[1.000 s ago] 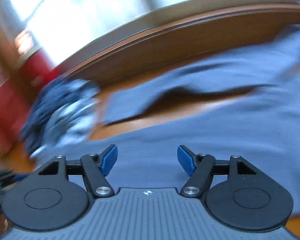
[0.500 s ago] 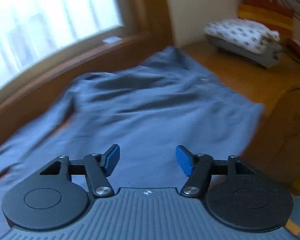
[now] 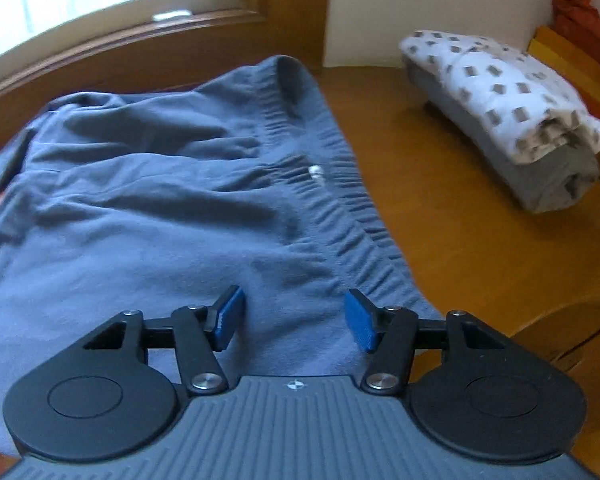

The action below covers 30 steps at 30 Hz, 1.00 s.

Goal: Fold clothes

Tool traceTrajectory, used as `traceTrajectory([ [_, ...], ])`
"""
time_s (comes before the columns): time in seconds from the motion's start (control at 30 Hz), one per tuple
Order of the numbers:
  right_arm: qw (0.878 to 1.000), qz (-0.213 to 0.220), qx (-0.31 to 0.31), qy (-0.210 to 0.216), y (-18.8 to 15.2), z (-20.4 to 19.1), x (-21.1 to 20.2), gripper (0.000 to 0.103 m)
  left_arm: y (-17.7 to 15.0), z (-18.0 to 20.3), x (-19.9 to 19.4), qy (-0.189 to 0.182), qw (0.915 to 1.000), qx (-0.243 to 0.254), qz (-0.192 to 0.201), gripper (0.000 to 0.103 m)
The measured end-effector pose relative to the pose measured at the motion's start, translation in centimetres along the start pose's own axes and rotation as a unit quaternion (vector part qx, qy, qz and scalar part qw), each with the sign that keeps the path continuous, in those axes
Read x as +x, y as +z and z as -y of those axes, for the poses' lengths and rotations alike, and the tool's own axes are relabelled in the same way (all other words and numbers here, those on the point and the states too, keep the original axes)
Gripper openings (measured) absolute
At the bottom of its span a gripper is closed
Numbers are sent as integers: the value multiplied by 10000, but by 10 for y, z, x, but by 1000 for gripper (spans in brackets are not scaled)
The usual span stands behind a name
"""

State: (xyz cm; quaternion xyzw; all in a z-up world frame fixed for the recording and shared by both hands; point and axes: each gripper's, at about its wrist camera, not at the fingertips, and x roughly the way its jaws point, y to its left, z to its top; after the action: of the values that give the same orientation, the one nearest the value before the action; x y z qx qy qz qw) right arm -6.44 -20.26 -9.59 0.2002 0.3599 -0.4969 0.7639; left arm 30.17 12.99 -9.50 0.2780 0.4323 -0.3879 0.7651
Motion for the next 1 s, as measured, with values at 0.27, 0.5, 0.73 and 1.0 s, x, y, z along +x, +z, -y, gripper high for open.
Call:
traceTrajectory([
  [0.27,9974,28,-131,-712,18,40,16,66,-5,47,-4,-221,9992,317,71,80],
  [0.5,9931,537,-910,-502,30,-11,-25,66,2,28,-17,369,9971,511,430,80],
  [0.73,9491,1018,-2613,1433,30,-136,-42,67,28,-13,-12,946,9907,780,591,80],
  [1.0,8656,1209,-4157,2516,35,-284,-25,67,62,-69,15,847,9844,1338,768,80],
])
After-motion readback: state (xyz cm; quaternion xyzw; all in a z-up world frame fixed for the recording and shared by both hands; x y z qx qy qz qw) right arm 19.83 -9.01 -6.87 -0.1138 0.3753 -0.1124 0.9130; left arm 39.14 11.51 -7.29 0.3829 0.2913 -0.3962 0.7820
